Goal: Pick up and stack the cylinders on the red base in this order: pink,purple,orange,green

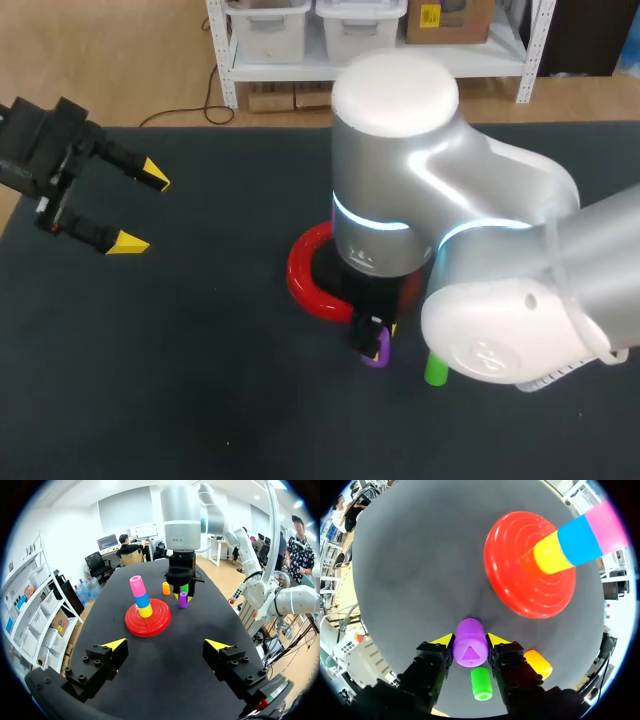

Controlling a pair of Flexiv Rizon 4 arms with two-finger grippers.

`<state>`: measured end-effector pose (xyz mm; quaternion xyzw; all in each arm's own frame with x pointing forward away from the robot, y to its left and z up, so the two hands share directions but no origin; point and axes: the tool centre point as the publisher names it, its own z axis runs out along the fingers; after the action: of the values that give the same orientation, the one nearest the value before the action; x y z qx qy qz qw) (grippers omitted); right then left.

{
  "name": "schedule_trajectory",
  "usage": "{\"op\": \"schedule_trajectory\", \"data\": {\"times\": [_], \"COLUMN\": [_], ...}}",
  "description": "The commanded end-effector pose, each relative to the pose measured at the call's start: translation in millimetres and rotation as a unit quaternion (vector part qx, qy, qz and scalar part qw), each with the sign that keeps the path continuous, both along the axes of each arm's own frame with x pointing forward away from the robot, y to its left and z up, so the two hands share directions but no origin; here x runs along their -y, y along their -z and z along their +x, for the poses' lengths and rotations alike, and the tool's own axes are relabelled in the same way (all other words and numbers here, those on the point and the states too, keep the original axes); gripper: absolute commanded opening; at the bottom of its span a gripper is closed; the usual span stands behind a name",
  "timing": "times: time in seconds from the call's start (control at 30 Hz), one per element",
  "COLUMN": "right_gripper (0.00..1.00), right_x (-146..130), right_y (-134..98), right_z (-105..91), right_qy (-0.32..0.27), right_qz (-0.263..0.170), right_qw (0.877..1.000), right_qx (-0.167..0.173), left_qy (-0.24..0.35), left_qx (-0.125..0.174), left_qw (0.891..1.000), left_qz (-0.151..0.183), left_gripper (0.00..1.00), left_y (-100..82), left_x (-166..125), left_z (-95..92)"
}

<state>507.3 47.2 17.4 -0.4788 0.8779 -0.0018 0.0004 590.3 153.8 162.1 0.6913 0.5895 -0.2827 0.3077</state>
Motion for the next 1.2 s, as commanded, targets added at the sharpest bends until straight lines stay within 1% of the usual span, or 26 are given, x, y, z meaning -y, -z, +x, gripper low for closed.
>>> {"op": "schedule_trajectory", "data": {"times": [0.03,0.1,0.17,0.23,0.27,0.3,0.37,0.5,0.63,0.77,0.9,1.03,1.2], "right_gripper": [0.0,0.0,0.0,0.0,0.0,0.0,0.0,0.0,0.0,0.0,0.0,0.0,0.0], "right_x": [10,12,14,18,21,23,28,35,36,33,23,10,-4], "right_y": [-32,-47,-65,-84,-94,-103,-122,-157,-180,-188,-191,-188,-187], "right_z": [-1.6,1.3,4.2,8.2,10.9,14.8,23.2,40.4,56.6,72.7,85.6,89.8,96.3], "right_qy": [0.007,0.008,0.008,-0.006,-0.009,-0.009,-0.014,-0.023,-0.044,-0.054,-0.058,-0.072,-0.085], "right_qz": [0.01,0.015,0.032,0.023,0.025,0.031,0.027,0.045,0.037,0.04,0.046,0.04,0.028], "right_qw": [1.0,0.999,0.999,0.999,0.999,0.998,0.998,0.996,0.995,0.995,0.994,0.994,0.993], "right_qx": [0.02,0.028,0.023,0.04,0.042,0.048,0.061,0.073,0.081,0.071,0.077,0.074,0.081], "left_qy": [0.0,0.0,0.0,0.0,0.0,0.0,0.0,0.0,0.0,0.0,0.0,0.0,0.0], "left_qx": [0.002,0.002,0.002,0.002,0.002,0.002,0.002,0.002,0.002,0.002,0.002,0.002,0.002], "left_qw": [1.0,1.0,1.0,1.0,1.0,1.0,1.0,1.0,1.0,1.0,1.0,1.0,1.0], "left_qz": [-0.002,-0.002,-0.002,-0.002,-0.002,-0.002,-0.002,-0.002,-0.002,-0.002,-0.002,-0.002,-0.002], "left_gripper": [1.0,1.0,1.0,1.0,1.0,1.0,1.0,1.0,1.0,1.0,1.0,1.0,1.0], "left_y": [1.3,1.3,1.3,1.3,1.3,1.3,1.3,1.3,1.3,1.3,1.3,1.3,1.3], "left_x": [-1,-1,-1,-1,-1,-1,-1,-1,-1,-1,-1,-1,-1], "left_z": [-0.7,-0.7,-0.7,-0.7,-0.7,-0.7,-0.7,-0.7,-0.7,-0.7,-0.7,-0.7,-0.7]}}
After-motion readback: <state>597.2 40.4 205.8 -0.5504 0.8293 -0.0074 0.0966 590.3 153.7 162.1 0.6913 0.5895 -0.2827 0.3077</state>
